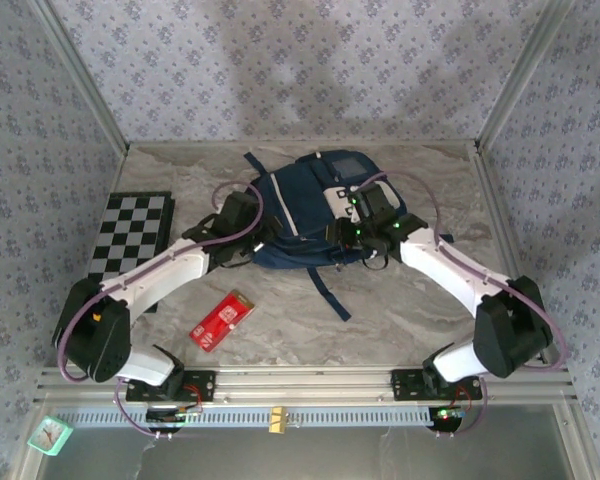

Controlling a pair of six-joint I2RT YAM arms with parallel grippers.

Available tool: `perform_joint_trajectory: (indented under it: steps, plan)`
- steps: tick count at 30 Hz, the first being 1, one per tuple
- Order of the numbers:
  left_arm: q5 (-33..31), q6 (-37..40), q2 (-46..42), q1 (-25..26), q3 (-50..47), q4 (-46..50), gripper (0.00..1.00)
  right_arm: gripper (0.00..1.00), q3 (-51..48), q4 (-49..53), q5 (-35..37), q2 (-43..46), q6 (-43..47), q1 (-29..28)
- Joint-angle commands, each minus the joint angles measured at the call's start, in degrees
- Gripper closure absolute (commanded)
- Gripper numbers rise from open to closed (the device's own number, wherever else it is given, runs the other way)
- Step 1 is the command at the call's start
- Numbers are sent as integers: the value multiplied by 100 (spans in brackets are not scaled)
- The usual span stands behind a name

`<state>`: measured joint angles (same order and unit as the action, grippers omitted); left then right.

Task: Pack the student bag

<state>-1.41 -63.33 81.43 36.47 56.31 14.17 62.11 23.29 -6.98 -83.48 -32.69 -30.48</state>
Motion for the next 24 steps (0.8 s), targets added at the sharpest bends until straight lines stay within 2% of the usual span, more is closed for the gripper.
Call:
perform_joint_trajectory:
  steps: [1, 6, 10, 16, 20, 24]
  plan:
    - [-664, 409, 39, 297, 401, 443, 43, 52, 545, 68, -444, -484, -423, 89]
    - [-1401, 565, 272, 775, 754, 912, 29, 55, 1169, 43, -390, -1161, -647, 336]
    - [-1596, 589, 312, 912, 722, 903, 19, 56, 1553, 301, -154, -1569, -546, 441]
    - [-1715, 688, 594, 1085, 967, 1077, 2, 78, 1801, 109, -660, -2005, -472, 453]
    - [-2063, 717, 647, 1251, 1065, 1197, 0, 87, 1692, -98, -699, -1927, -495, 447]
    - [-2085, 749, 740, 1284, 1111, 1171, 0, 96, 1664, -143, -787, -1897, -576, 431]
